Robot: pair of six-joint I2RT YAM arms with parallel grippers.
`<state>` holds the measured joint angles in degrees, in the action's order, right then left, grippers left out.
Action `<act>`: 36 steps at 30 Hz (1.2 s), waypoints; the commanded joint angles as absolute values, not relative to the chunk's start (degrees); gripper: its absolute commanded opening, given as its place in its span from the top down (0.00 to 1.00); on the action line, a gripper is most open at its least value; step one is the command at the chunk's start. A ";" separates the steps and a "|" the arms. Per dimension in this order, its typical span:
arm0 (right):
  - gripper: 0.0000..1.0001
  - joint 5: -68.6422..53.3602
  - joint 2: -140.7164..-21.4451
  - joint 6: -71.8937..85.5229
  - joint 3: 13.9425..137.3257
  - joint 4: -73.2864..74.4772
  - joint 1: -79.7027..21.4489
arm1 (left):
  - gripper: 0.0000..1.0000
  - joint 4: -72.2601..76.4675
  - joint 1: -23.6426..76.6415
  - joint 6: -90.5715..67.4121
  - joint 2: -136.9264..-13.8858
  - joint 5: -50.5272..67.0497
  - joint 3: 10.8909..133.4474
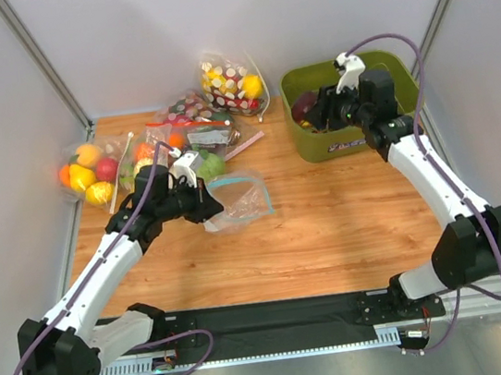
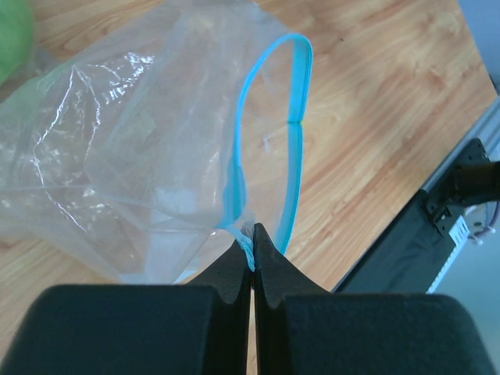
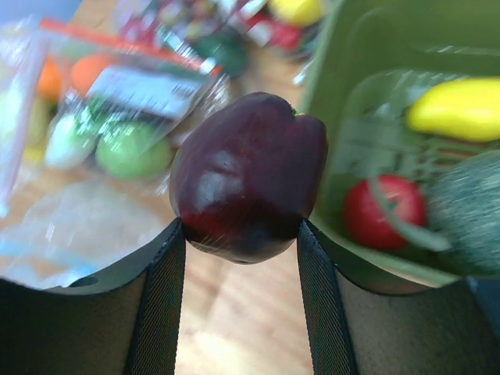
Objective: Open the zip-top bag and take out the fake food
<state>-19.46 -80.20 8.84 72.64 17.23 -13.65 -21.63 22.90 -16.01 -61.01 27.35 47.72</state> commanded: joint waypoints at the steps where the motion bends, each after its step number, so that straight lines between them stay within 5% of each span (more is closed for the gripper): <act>1: 0.80 -17.32 -83.92 9.05 78.48 12.66 -10.03 | 1.00 -22.50 23.90 -13.53 -63.10 32.43 50.01; 8: 0.75 -15.12 -94.12 8.44 86.65 14.84 -2.38 | 1.00 -22.06 25.66 -13.27 -64.51 33.05 49.83; 11: 0.57 -14.24 -97.29 7.74 89.55 16.60 -1.41 | 1.00 -22.24 26.01 -13.10 -64.95 33.05 50.10; 12: 0.43 -14.24 -98.34 7.56 90.34 16.79 -1.23 | 1.00 -22.50 26.10 -13.10 -65.13 32.79 50.18; 14: 0.35 -14.41 -99.22 7.21 90.79 17.58 -0.88 | 0.97 -22.67 26.10 -13.01 -65.21 32.35 50.36; 22: 0.15 -13.36 -99.49 5.36 92.11 20.56 -0.70 | 0.55 -24.96 26.10 -12.48 -65.30 28.83 51.06; 26: 0.13 -13.01 -97.74 4.92 91.32 20.74 -0.70 | 0.13 -25.48 26.02 -12.57 -64.95 26.82 51.15; 36: 0.13 -11.16 -89.57 6.76 82.98 19.87 -0.79 | 0.03 -32.34 26.10 -10.46 -58.99 16.98 54.22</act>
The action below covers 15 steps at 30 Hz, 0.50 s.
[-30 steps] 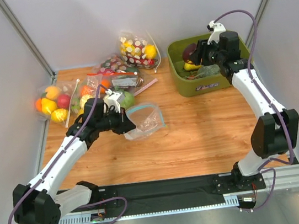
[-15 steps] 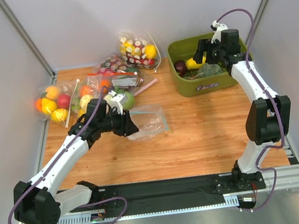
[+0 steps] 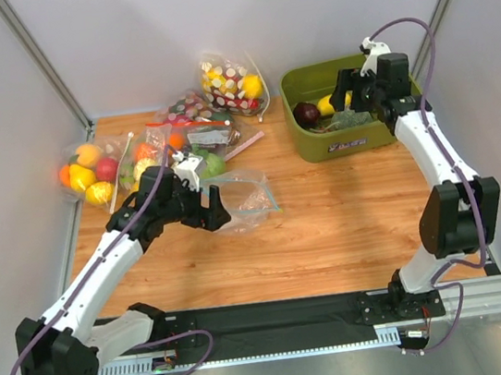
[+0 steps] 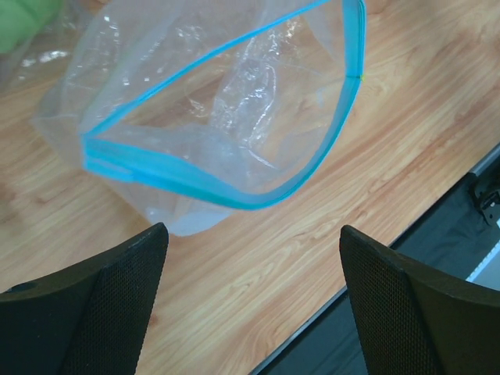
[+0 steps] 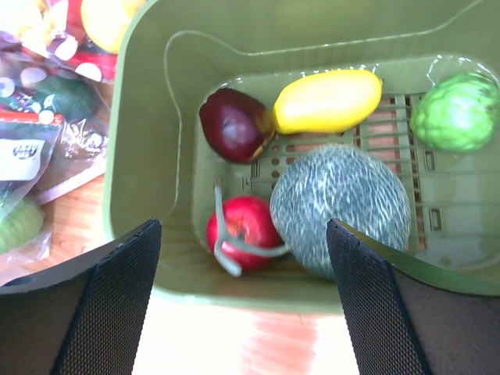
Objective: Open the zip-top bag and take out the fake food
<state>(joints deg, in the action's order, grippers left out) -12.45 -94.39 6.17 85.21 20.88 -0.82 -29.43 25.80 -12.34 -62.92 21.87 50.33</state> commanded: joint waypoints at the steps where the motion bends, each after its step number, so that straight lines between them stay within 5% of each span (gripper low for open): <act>1: 0.13 -11.08 -87.65 7.03 82.10 19.69 -0.79 | 0.03 -32.87 26.10 -10.28 -58.19 15.83 54.66; 15: 0.13 -10.46 -76.64 7.82 77.78 22.94 -0.70 | 0.01 -33.84 22.78 -4.39 -47.80 -20.38 69.42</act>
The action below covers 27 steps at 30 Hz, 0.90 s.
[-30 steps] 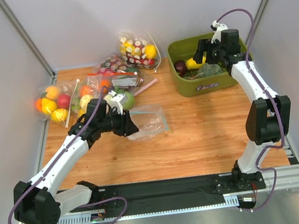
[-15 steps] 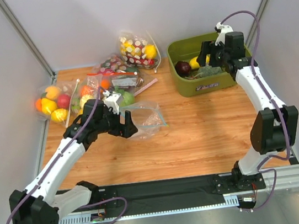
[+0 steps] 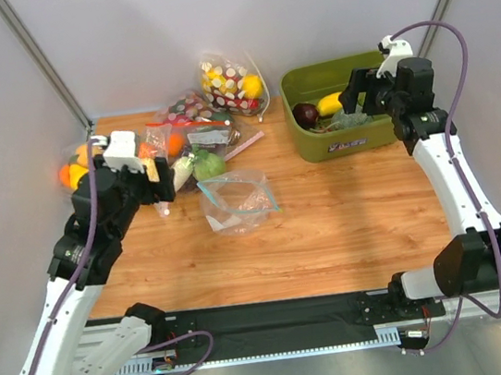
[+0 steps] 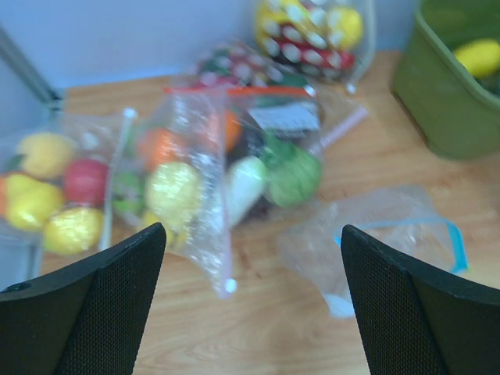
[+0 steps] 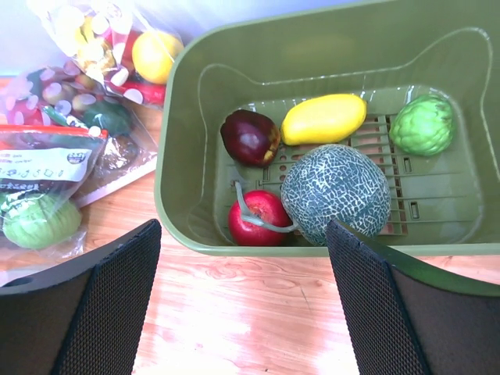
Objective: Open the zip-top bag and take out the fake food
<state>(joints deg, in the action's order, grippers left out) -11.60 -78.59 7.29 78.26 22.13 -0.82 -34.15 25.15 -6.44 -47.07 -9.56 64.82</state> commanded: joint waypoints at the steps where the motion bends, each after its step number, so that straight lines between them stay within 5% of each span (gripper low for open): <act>1: 0.13 -10.55 -76.21 7.91 77.52 23.03 -0.79 | 0.01 -34.19 21.63 -4.74 -48.42 -21.52 70.65; 9: 0.13 -10.81 -75.06 7.74 76.55 23.03 -0.79 | 0.01 -34.37 19.60 -6.86 -54.84 -43.32 75.85; 27: 0.12 -11.07 -75.32 8.09 76.64 22.50 -0.70 | 0.01 -33.93 19.60 -3.78 -53.70 -40.08 75.50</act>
<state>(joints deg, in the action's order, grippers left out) -11.49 -76.51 7.66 76.55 23.70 -0.82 -34.02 19.75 -5.13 -53.58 -39.11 74.37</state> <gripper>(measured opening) 0.873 0.993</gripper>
